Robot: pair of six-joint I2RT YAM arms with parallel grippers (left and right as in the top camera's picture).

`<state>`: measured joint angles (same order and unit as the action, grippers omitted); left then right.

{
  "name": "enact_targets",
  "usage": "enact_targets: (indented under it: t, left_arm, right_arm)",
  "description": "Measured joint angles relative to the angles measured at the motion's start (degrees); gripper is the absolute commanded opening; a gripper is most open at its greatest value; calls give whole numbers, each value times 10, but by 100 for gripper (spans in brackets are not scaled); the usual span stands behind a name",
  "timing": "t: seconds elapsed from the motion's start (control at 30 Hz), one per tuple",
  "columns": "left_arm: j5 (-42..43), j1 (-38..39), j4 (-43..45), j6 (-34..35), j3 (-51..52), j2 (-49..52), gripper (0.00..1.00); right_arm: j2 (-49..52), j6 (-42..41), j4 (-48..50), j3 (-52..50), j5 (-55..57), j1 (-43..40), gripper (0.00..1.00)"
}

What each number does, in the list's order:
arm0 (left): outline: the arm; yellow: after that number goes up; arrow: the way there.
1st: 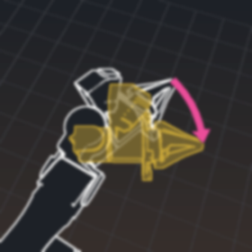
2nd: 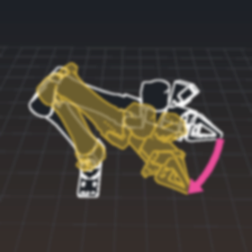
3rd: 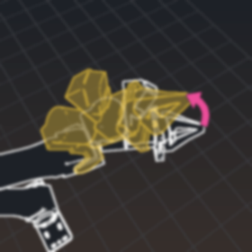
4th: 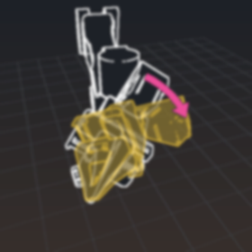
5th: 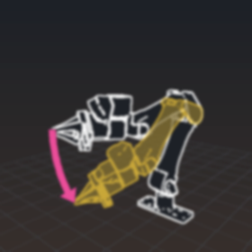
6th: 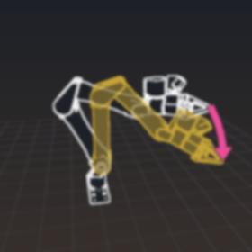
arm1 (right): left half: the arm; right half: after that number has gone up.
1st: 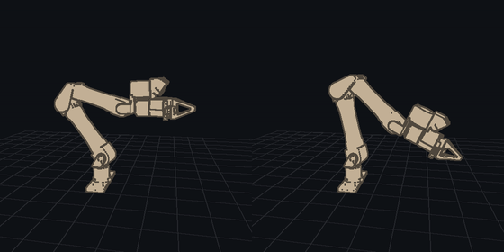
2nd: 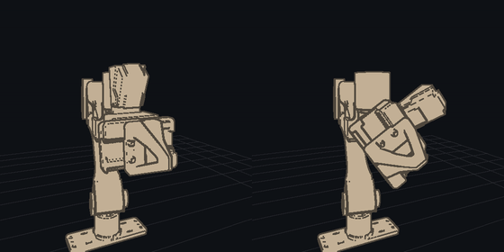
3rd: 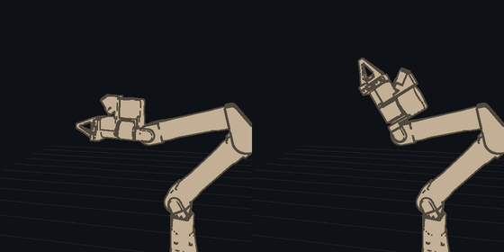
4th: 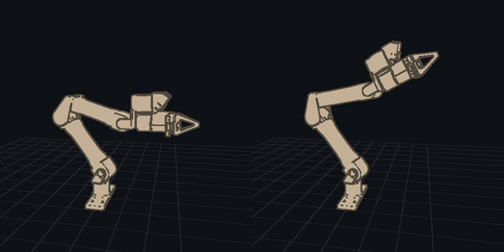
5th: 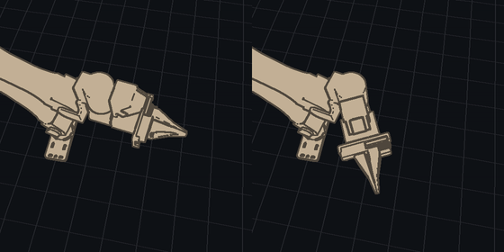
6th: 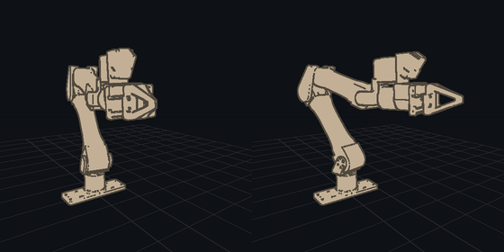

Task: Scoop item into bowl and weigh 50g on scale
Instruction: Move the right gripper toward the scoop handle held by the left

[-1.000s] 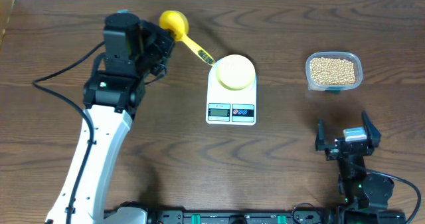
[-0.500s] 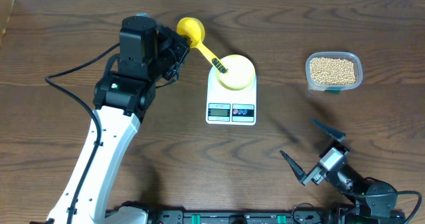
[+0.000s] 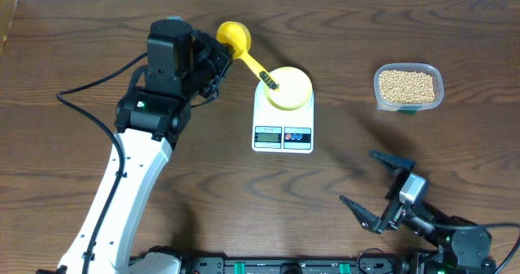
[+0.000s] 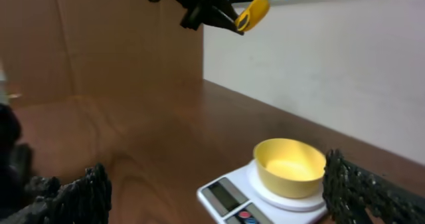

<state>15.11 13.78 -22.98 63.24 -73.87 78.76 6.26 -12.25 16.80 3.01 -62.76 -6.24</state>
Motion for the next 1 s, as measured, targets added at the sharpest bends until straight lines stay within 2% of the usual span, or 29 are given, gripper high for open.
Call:
enact_targets:
  t: [0.13, 0.47, 0.6, 0.8, 1.0]
  left_arm:
    - [-2, 0, 0, 0, 0, 5, 8]
    - [-4, 0, 0, 0, 0, 33, 7]
    - [-4, 0, 0, 0, 0, 47, 8]
    - [-4, 0, 1, 4, 0, 66, 8]
    - [-4, 0, 16, 10, 0, 70, 8]
  right_arm:
    - [97, -12, 2, 64, -30, 0, 99]
    - [406, -23, 11, 312, -167, 0, 99]
    - [491, -33, 35, 359, -172, 2, 99]
    - [602, -76, 55, 400, -111, 30, 99]
    - [643, -156, 54, 403, 50, 95, 99]
